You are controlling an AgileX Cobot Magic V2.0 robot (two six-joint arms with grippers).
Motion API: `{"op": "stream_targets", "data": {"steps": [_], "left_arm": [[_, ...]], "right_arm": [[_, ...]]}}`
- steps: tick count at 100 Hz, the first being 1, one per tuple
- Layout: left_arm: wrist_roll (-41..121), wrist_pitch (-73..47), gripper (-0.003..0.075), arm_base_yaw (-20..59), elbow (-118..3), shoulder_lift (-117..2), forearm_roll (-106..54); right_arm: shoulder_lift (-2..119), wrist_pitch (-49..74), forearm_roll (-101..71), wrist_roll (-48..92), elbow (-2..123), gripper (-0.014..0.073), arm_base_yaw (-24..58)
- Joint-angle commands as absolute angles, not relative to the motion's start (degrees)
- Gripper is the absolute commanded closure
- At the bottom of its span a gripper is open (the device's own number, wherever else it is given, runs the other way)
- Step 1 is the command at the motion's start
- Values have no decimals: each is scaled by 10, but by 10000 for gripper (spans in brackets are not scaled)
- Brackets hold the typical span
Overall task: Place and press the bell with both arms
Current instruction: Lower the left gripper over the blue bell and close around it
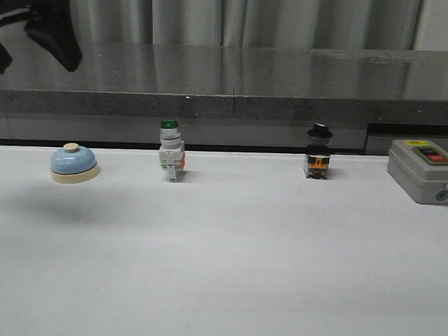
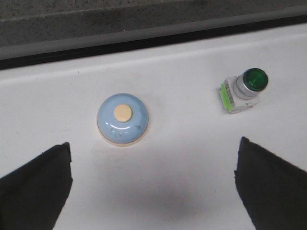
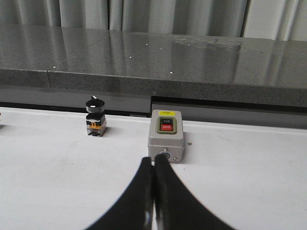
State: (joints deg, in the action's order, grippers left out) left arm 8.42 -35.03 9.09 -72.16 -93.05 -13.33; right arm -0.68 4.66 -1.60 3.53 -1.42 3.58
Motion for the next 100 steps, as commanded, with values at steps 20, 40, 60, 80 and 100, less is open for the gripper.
{"op": "stream_targets", "data": {"steps": [20,40,60,80,100], "left_arm": [[86,-328,69,95,-827,-1009,-106],[86,-329,69,95,-857,-1056,-106],[86,-323,69,94,-861,-1086,-104],[86,-310,69,93,-861,-1109,-104],[86,-295,69,93,-861,-1134,-104]], "right_arm": [[-17,-3,-13,37,-7,654,34],[-17,-3,-13,37,-7,654,34],[-17,-3,-13,37,-7,654,34],[-17,-3,-13,37,-7,654,34],[-17,-3,-13,37,-7,654,34]]}}
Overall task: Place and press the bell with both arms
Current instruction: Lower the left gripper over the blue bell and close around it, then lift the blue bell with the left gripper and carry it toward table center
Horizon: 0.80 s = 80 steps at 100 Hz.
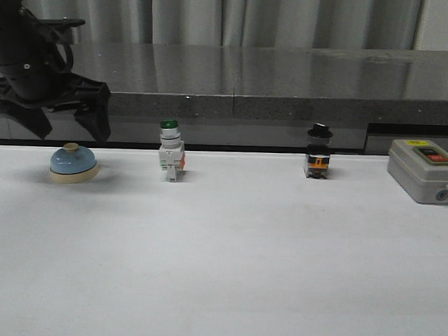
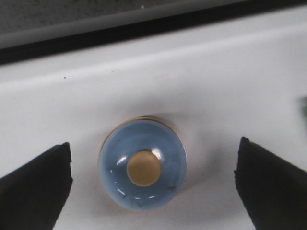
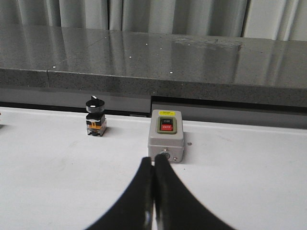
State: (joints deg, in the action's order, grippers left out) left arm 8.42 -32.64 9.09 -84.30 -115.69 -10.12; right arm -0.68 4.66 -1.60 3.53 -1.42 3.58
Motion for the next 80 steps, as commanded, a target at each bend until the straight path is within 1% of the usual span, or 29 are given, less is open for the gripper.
{"op": "stream_targets", "data": {"steps": [1,30,80], "left_arm": [[86,-293,69,93,-861,-1136,-104],[86,-270,69,93,-861,-1144,-104],[86,-277,69,93,-861,-1181,-104]], "right_arm": [[-17,-3,-13,37,-7,654,34],[-17,-3,-13,37,-7,654,34],[-17,-3,-13,37,-7,654,34]]}}
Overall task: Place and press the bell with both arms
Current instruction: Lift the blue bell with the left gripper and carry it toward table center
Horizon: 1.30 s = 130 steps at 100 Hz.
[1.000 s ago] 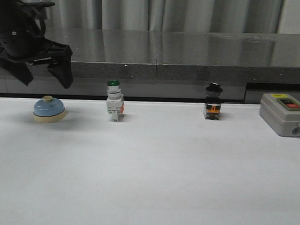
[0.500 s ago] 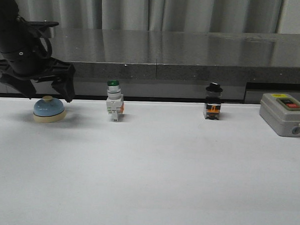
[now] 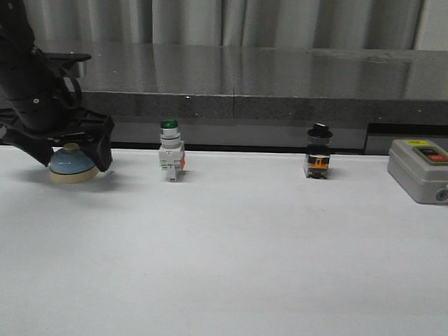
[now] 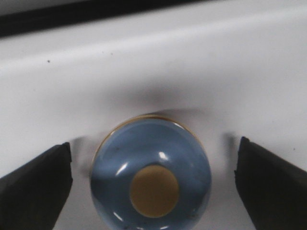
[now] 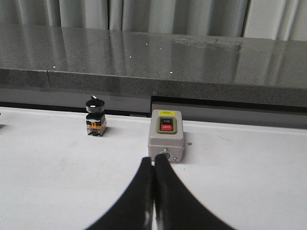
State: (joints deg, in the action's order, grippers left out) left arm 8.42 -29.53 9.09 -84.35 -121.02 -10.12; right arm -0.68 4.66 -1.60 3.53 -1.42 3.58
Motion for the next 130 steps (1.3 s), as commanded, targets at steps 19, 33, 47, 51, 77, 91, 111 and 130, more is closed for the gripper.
{"op": "stream_targets", "data": {"steps": [19,33,47,51,77,91,111,130], "left_arm": [[86,-274,99,93,-863,-1181,-104],[86,-274,199,93,-863,-1181,-104],[86,-276,349,93,-863,-1181,-104],[86,-276,382,93,-863,-1181,-104],[86,-319,514,93,-873,-1155,-104],[86,-347,532,93,-873,-1117,-104],[86,-384,534,95,-873,-1040,-113],[86,-408,534,120,-873,-971,-123]], "right_arm": [[-17,-3,-13,37,-7,654,34],[-17,-3,-13,37,-7,654,34],[-17,-3,-13,37,-7,654,34],[-17,-3,-13,37,-7,654,34],[-17,-3,-13,37,-7,654,34],[-17,-3,-13,37,-7,654,34],[-17,-3,-13,37,-7,654,34],[-17,-3,-13,37,-7,654,34]]}}
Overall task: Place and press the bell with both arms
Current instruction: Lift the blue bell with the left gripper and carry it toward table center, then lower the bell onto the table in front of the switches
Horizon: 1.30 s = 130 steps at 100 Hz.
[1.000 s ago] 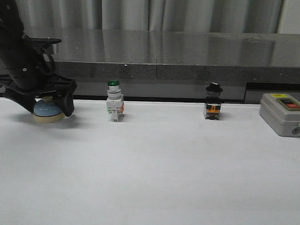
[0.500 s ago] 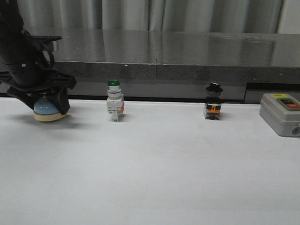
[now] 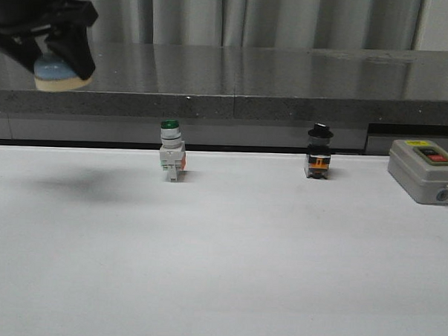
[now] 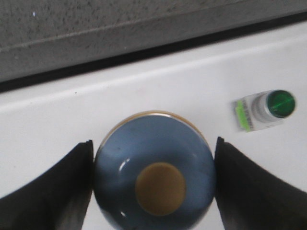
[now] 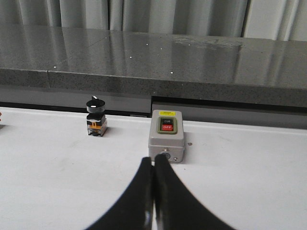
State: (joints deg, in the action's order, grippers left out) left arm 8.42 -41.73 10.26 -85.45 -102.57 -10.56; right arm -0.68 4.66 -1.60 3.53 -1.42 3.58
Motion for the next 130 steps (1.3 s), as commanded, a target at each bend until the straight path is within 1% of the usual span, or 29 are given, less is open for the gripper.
{"op": "stream_targets", "data": {"steps": [1,13,28,46,64,86,109,130], "left_arm": [[86,-408,534,121,-873,-969,-123],[86,-424,534,157,-873,-955,-123],[86,-428,534,224,-873,-962,-124],[86,-391,534,305,-873,-982,-124],[86,-356,534,363,-873,-1020,-124],[86,-347,534,393,-873,-1082,-124],[86,-352,534,397,-873,-1141,-124],[86,-354,534,397,-873,-1169,-124]], "right_arm": [[-17,-3,-13,37,-7,654,34],[-17,-3,-13,37,-7,654,34],[-17,-3,-13,37,-7,654,34],[-17,-3,-13,37,-7,654,34],[-17,-3,-13,37,-7,654,34],[-17,-3,-13,37,-7,654,34],[-17,-3,-13,37,-7,654,34],[-17,-3,-13,37,-7,654,34]]}}
